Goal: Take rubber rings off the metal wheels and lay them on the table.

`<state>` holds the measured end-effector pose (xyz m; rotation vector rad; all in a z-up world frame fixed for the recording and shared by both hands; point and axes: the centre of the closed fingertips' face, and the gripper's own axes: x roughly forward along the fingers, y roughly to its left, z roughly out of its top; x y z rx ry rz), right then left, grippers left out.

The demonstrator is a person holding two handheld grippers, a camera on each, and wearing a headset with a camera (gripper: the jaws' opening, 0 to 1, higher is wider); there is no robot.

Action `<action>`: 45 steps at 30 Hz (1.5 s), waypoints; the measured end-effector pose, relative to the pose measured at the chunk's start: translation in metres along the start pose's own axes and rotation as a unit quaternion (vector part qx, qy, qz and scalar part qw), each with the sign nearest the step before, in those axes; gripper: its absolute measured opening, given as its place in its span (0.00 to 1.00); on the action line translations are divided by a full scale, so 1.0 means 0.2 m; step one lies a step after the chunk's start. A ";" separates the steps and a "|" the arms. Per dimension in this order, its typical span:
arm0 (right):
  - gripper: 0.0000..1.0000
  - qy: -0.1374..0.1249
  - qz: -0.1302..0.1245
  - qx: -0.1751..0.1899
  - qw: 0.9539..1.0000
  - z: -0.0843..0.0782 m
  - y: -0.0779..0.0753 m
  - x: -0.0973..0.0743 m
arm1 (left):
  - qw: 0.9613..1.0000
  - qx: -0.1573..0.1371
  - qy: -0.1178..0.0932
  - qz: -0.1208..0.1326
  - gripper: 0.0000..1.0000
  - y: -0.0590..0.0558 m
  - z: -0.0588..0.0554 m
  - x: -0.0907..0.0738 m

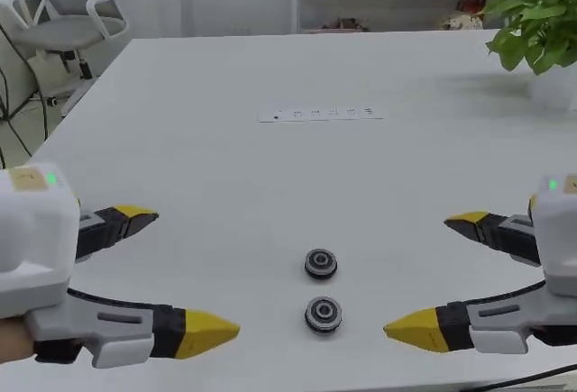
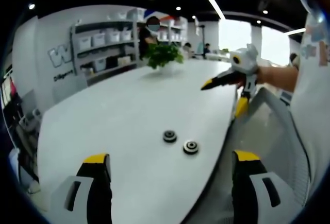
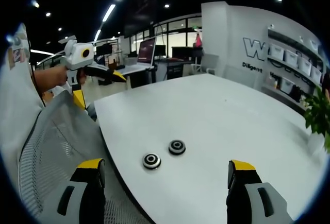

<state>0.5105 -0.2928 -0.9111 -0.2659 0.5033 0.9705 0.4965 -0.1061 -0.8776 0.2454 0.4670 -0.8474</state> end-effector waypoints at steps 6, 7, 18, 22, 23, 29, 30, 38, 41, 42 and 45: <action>0.99 0.000 0.006 -0.013 1.000 0.01 0.00 0.01 | 1.000 0.004 0.003 -0.004 0.99 0.01 0.00 0.02; 0.99 0.003 0.007 -0.015 1.000 0.01 0.00 0.02 | 1.000 0.005 0.004 -0.005 0.99 0.01 0.00 0.02; 0.99 0.006 0.019 -0.043 0.999 0.03 -0.01 0.07 | 1.000 0.014 0.011 -0.015 0.97 0.01 0.00 0.07; 0.97 0.011 0.026 -0.055 0.998 0.02 0.00 0.10 | 1.000 0.018 0.014 -0.019 0.97 0.01 0.01 0.10; 0.97 0.012 0.029 -0.057 0.998 0.02 0.00 0.11 | 0.999 0.019 0.015 -0.020 0.97 0.01 0.01 0.10; 0.94 0.019 0.042 -0.073 0.996 0.00 0.01 0.14 | 0.999 0.029 0.024 -0.029 0.95 0.00 -0.01 0.14; 0.93 0.020 0.045 -0.073 0.996 0.00 0.01 0.15 | 0.999 0.031 0.026 -0.031 0.95 0.00 -0.01 0.14; 0.91 0.029 0.057 -0.084 0.994 -0.02 0.00 0.20 | 0.997 0.044 0.039 -0.043 0.91 -0.01 -0.03 0.20; 0.90 0.031 0.065 -0.083 0.994 -0.03 0.01 0.22 | 0.997 0.035 0.036 -0.052 0.90 -0.01 -0.02 0.22; 0.90 0.031 0.066 -0.083 0.994 -0.03 0.01 0.22 | 0.997 0.035 0.036 -0.053 0.89 -0.01 -0.02 0.23; 0.89 0.035 0.075 -0.086 0.993 -0.04 0.02 0.24 | 0.997 0.035 0.038 -0.055 0.88 -0.01 -0.02 0.25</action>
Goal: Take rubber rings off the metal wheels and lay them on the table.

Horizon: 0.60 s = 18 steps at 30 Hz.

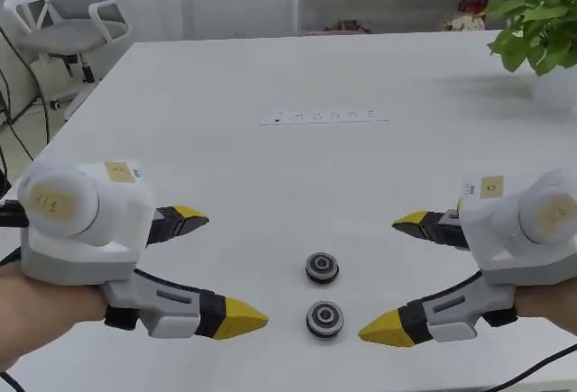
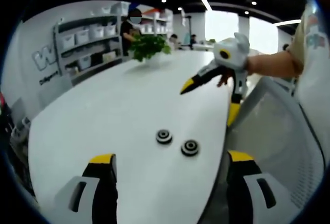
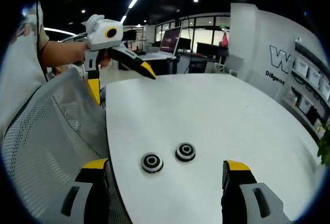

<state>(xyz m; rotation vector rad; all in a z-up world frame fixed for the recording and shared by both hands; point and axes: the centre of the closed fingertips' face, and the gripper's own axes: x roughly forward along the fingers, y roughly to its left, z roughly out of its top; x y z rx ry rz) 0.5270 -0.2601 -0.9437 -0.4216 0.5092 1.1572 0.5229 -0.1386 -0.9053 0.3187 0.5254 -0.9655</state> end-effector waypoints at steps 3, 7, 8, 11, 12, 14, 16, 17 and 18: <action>0.89 0.002 0.009 0.000 1.000 -0.01 0.01 0.02 | 1.000 0.006 0.004 -0.010 0.87 -0.01 0.00 0.03; 0.87 0.008 0.017 -0.002 1.000 -0.04 0.01 0.05 | 1.000 0.008 0.010 -0.021 0.85 -0.02 -0.01 0.08; 0.86 0.008 0.018 -0.002 1.000 -0.04 0.01 0.06 | 1.000 0.010 0.012 -0.022 0.84 -0.01 -0.01 0.09; 0.84 0.007 0.023 0.000 1.000 -0.05 0.00 0.07 | 0.999 0.007 0.014 -0.030 0.84 -0.03 -0.02 0.12; 0.83 0.006 0.026 0.000 1.000 -0.05 0.01 0.08 | 0.999 0.007 0.016 -0.033 0.83 -0.03 -0.02 0.13; 0.82 0.007 0.031 0.001 1.000 -0.06 0.01 0.09 | 0.999 0.007 0.020 -0.038 0.83 -0.03 -0.04 0.15; 0.81 0.009 0.034 -0.002 0.999 -0.07 0.01 0.10 | 0.999 0.009 0.025 -0.042 0.82 -0.04 -0.06 0.17; 0.80 0.009 0.035 -0.003 0.999 -0.07 0.01 0.11 | 0.998 0.012 0.029 -0.045 0.82 -0.04 -0.06 0.18; 0.78 0.012 0.038 -0.004 0.999 -0.08 0.01 0.11 | 0.998 0.014 0.031 -0.047 0.82 -0.05 -0.07 0.19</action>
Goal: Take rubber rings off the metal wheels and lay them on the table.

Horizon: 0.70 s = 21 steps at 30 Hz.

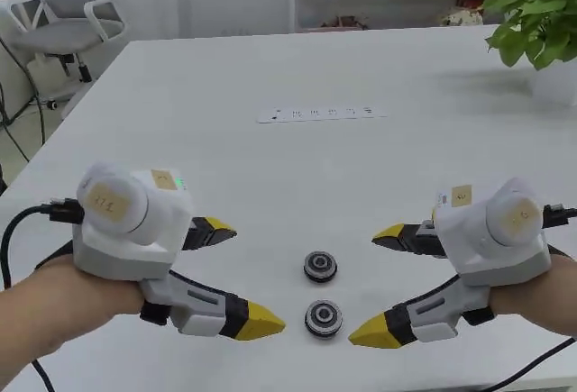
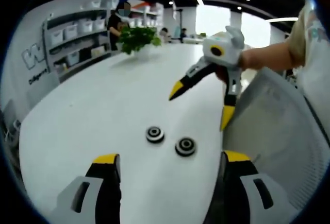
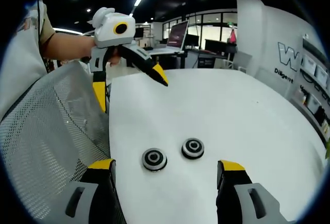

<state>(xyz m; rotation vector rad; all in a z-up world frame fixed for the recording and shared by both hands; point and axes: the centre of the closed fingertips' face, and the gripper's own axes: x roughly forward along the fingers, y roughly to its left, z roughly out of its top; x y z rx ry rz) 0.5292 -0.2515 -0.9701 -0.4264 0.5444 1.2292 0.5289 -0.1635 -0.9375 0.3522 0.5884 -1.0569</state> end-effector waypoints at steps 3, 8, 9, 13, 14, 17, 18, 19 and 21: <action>0.75 0.004 0.008 -0.002 1.000 -0.01 0.00 0.02 | 1.000 0.003 0.004 -0.008 0.81 0.00 -0.01 0.03; 0.71 0.008 0.019 -0.007 1.000 -0.03 0.02 0.04 | 1.000 0.012 0.015 -0.019 0.78 -0.02 -0.03 0.08; 0.70 0.008 0.022 -0.010 1.000 -0.03 0.02 0.05 | 1.000 0.014 0.016 -0.020 0.77 -0.02 -0.02 0.09; 0.65 0.013 0.031 -0.015 0.999 -0.05 0.03 0.08 | 0.999 0.023 0.013 -0.026 0.71 -0.03 -0.02 0.12; 0.64 0.012 0.033 -0.016 0.999 -0.05 0.03 0.08 | 0.999 0.024 0.015 -0.027 0.70 -0.03 -0.02 0.13; 0.59 0.012 0.038 -0.018 0.999 -0.05 0.04 0.09 | 0.999 0.025 0.021 -0.032 0.68 -0.04 -0.03 0.15; 0.58 0.010 0.040 -0.019 0.999 -0.05 0.04 0.10 | 0.999 0.025 0.022 -0.035 0.68 -0.04 -0.04 0.16; 0.57 0.009 0.041 -0.019 0.999 -0.05 0.04 0.10 | 0.999 0.025 0.023 -0.037 0.66 -0.05 -0.04 0.17; 0.54 0.008 0.046 -0.021 0.999 -0.05 0.05 0.11 | 0.999 0.025 0.025 -0.040 0.64 -0.05 -0.04 0.18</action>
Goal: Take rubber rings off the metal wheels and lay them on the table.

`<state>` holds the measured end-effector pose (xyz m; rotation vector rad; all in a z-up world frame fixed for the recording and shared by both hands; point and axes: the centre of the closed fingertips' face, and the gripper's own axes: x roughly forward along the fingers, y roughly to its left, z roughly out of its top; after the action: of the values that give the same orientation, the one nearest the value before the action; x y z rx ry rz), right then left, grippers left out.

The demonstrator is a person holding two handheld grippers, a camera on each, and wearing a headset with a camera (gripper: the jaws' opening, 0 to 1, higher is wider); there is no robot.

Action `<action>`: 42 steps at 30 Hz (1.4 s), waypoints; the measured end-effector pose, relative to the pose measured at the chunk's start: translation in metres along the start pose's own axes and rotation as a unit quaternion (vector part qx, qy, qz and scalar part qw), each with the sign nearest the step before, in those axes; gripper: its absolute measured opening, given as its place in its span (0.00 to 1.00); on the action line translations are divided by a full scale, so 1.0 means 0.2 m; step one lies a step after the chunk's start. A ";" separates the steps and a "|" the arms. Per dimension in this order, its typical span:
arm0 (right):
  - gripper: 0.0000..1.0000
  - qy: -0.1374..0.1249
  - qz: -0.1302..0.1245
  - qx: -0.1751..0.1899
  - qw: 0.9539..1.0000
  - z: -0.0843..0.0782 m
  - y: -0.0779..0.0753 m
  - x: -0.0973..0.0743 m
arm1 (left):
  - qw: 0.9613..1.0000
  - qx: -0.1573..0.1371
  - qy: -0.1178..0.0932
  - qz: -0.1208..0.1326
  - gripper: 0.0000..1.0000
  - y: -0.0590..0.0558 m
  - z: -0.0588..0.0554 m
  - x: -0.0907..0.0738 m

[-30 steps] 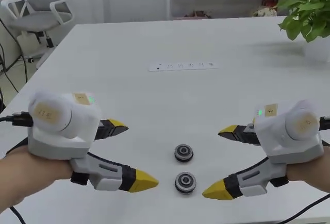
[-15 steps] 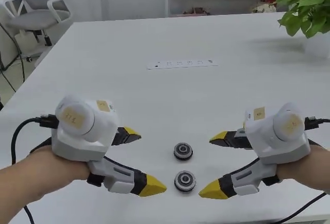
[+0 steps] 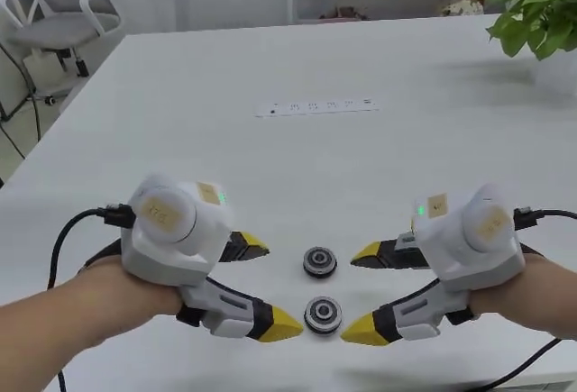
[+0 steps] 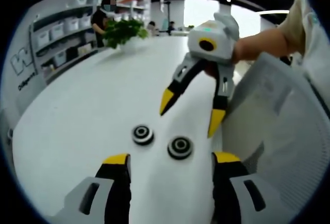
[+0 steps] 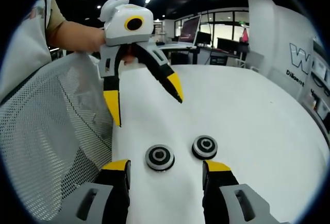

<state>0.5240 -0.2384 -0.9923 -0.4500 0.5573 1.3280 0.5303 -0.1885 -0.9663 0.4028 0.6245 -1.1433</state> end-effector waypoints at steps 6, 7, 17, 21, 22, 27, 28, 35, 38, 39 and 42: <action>0.47 0.004 0.013 -0.004 1.000 -0.02 0.01 0.04 | 1.000 0.006 0.009 -0.013 0.61 -0.02 -0.01 0.05; 0.46 0.004 0.014 -0.005 1.000 -0.02 0.01 0.04 | 1.000 0.007 0.010 -0.014 0.60 -0.03 -0.02 0.06; 0.35 0.012 0.029 0.000 1.000 -0.07 0.02 0.08 | 0.999 -0.002 0.019 -0.034 0.49 -0.05 -0.04 0.12; 0.31 0.007 0.033 0.010 0.999 -0.06 0.02 0.09 | 0.999 -0.014 0.021 -0.042 0.41 -0.07 -0.04 0.14; 0.30 0.006 0.033 0.011 0.999 -0.07 0.02 0.09 | 0.999 -0.015 0.020 -0.043 0.40 -0.07 -0.04 0.14; 0.28 0.003 0.033 0.018 0.999 -0.07 0.02 0.10 | 0.999 -0.015 0.019 -0.048 0.37 -0.09 -0.04 0.16; 0.27 0.003 0.033 0.020 0.999 -0.07 0.02 0.10 | 0.998 -0.014 0.019 -0.050 0.36 -0.09 -0.03 0.17; 0.26 0.007 0.038 0.019 0.999 -0.08 0.03 0.11 | 0.998 -0.016 0.017 -0.053 0.30 -0.10 -0.02 0.21; 0.26 0.008 0.040 0.017 0.999 -0.08 0.04 0.11 | 0.998 -0.015 0.018 -0.052 0.27 -0.10 -0.02 0.22; 0.26 0.008 0.040 0.018 0.999 -0.08 0.04 0.11 | 0.998 -0.014 0.018 -0.052 0.26 -0.10 -0.02 0.23; 0.26 0.006 0.039 0.021 0.999 -0.08 0.04 0.11 | 0.998 -0.011 0.017 -0.051 0.23 -0.10 -0.02 0.24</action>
<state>0.5180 -0.2289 -1.0190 -0.4065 0.6173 1.3871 0.5231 -0.2281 -0.9996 0.3747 0.6927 -1.2282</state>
